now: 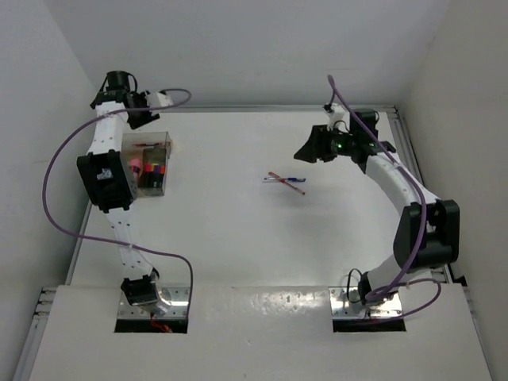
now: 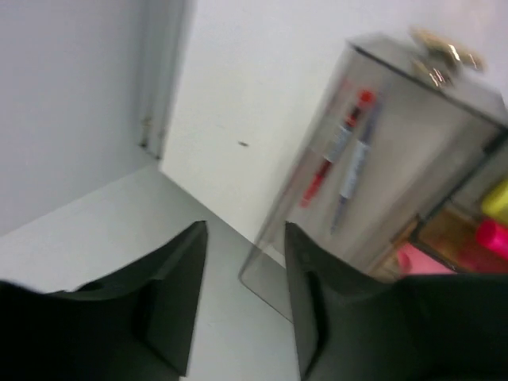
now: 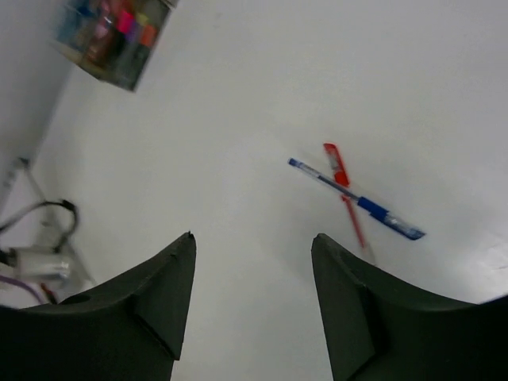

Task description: Sort the stationery into containers

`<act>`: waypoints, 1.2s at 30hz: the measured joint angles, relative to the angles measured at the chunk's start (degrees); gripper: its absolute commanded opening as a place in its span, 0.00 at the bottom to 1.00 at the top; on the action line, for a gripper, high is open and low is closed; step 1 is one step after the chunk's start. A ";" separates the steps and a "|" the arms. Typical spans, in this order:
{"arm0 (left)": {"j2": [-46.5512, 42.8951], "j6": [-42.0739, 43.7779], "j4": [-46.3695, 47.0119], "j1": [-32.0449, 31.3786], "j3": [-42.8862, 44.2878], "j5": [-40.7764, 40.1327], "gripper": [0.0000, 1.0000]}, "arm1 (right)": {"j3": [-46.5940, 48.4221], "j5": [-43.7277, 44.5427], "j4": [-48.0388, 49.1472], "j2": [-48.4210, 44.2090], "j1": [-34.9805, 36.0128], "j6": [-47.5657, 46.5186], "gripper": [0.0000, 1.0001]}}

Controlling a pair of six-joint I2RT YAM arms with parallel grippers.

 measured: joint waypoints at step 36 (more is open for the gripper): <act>-48.92 -60.96 25.24 -10.78 -38.49 27.21 0.67 | 18.21 28.04 -21.51 28.55 10.64 -53.05 0.40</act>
